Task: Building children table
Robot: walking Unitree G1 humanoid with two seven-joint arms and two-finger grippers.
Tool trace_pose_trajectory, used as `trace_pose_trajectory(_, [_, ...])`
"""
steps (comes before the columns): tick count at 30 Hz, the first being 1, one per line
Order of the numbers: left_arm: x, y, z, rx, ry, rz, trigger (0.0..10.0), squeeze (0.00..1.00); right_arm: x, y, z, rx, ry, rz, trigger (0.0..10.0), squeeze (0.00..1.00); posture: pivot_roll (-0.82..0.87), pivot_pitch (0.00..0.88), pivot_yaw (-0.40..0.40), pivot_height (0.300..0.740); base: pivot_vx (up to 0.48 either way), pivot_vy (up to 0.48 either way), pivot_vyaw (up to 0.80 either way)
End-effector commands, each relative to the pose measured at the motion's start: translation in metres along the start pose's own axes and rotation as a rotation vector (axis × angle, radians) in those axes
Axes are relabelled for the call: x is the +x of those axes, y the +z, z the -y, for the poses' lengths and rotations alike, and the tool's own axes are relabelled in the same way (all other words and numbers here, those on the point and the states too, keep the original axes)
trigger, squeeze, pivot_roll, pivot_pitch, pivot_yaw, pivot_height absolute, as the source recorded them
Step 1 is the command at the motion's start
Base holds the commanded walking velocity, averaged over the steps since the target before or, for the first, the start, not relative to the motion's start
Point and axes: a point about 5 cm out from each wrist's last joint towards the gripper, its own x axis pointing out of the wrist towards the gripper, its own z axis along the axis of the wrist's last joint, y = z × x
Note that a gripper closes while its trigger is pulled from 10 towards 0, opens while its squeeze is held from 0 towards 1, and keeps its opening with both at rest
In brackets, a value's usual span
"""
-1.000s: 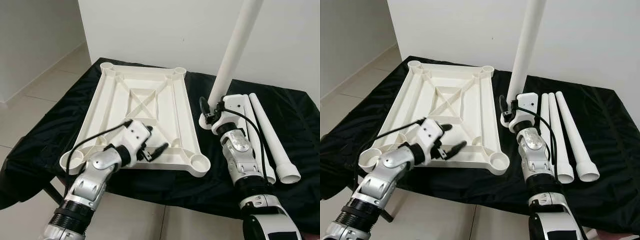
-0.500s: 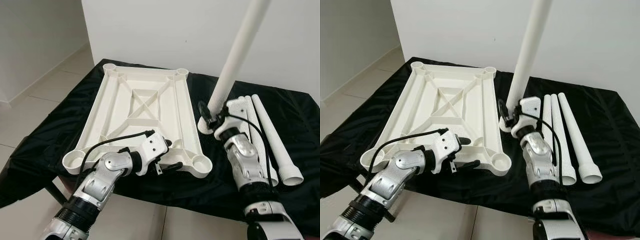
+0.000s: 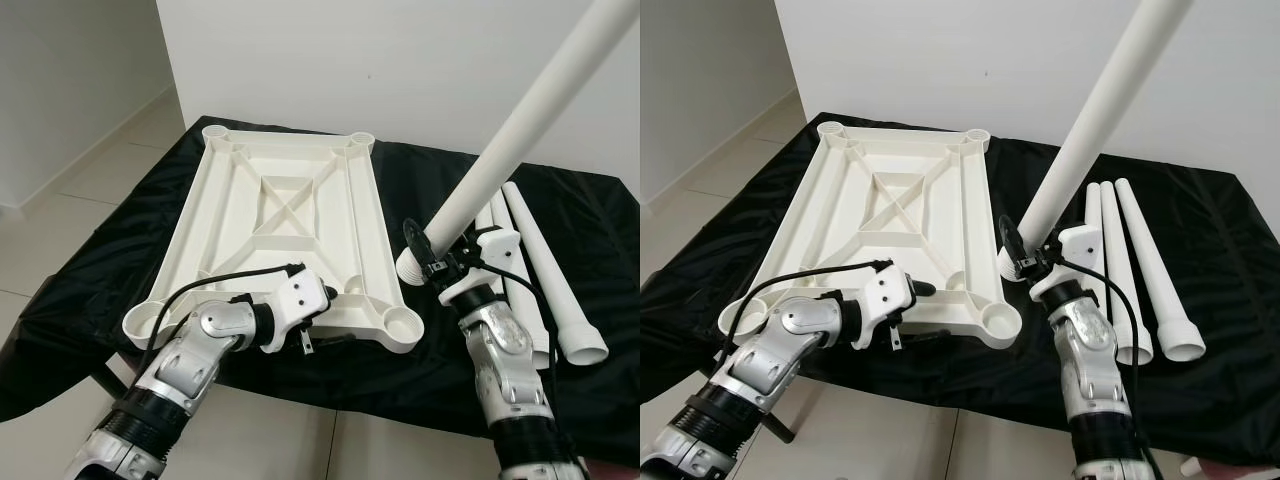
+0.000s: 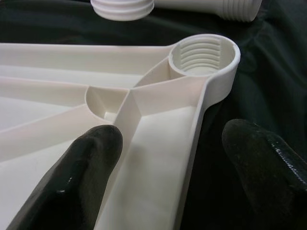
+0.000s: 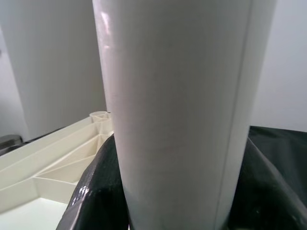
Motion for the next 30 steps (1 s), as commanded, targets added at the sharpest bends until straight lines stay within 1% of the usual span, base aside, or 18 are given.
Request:
trace_pose_trajectory(1, [0.002,-0.002,0.000,0.009,-0.002,-0.024,10.0,0.00,0.000,0.004,-0.002,-0.003,0.010,0.005,10.0,0.00,-0.06,0.015,-0.006,0.740,0.000,0.000,0.00])
trace_pose_trajectory(4, [0.008,-0.008,0.001,0.057,0.001,-0.076,10.0,0.00,-0.001,0.004,-0.010,0.000,0.049,-0.008,10.0,0.00,-0.05,0.015,-0.017,0.740,0.000,0.000,0.00])
trace_pose_trajectory(9, [0.014,-0.011,0.000,0.065,0.008,-0.104,10.0,0.00,0.001,0.006,-0.012,-0.007,0.055,-0.006,10.0,0.00,-0.06,0.015,-0.019,0.740,0.000,0.000,0.00])
trace_pose_trajectory(11, [0.020,-0.015,-0.004,0.078,0.037,-0.152,10.0,0.00,0.001,0.009,-0.013,-0.009,0.058,-0.003,10.0,0.00,-0.06,0.015,-0.019,0.740,0.000,0.000,0.00])
trace_pose_trajectory(12, [0.020,-0.015,-0.004,0.078,0.037,-0.152,10.0,0.00,0.001,0.009,-0.013,-0.009,0.058,-0.003,10.0,0.00,-0.06,0.015,-0.019,0.740,0.000,0.000,0.00])
trace_pose_trajectory(14, [0.025,-0.017,-0.010,0.067,0.066,-0.176,10.0,0.00,0.000,0.010,-0.015,-0.012,0.077,-0.009,10.0,0.00,-0.07,0.015,-0.014,0.740,0.000,0.000,0.00])
trace_pose_trajectory(16, [0.026,-0.017,-0.012,0.058,0.073,-0.179,10.0,0.00,-0.001,0.010,-0.015,-0.016,0.080,-0.012,10.0,0.00,-0.07,0.015,-0.014,0.740,0.000,0.000,0.00])
trace_pose_trajectory(19, [0.029,-0.017,-0.016,0.044,0.088,-0.193,10.0,0.00,-0.005,0.008,-0.013,-0.020,0.070,-0.031,10.0,0.00,-0.09,0.015,-0.007,0.740,0.000,0.000,0.00])
trace_pose_trajectory(22, [0.030,-0.018,-0.017,0.033,0.088,-0.201,10.0,0.00,-0.007,0.007,-0.012,-0.027,0.066,-0.039,10.0,0.00,-0.09,0.015,-0.005,0.740,0.000,0.000,0.00])
trace_pose_trajectory(24, [0.034,-0.022,-0.017,0.012,0.082,-0.232,10.0,0.00,-0.008,0.008,-0.011,-0.035,0.059,-0.044,10.0,0.00,-0.09,0.013,0.001,0.740,0.000,0.000,0.00])
trace_pose_trajectory(26, [0.034,-0.022,-0.017,0.012,0.082,-0.232,10.0,0.00,-0.008,0.008,-0.011,-0.035,0.059,-0.044,10.0,0.00,-0.09,0.013,0.001,0.740,0.000,0.000,0.00])
trace_pose_trajectory(28, [0.035,-0.026,-0.015,0.015,0.061,-0.262,10.0,0.00,-0.008,0.008,-0.009,-0.041,0.055,-0.048,10.0,0.00,-0.10,0.009,0.003,0.740,0.000,0.000,0.00])
trace_pose_trajectory(30, [0.035,-0.027,-0.015,0.022,0.048,-0.271,10.0,0.00,-0.008,0.008,-0.009,-0.045,0.054,-0.050,10.0,0.00,-0.10,0.009,0.003,0.740,0.000,0.000,0.00])
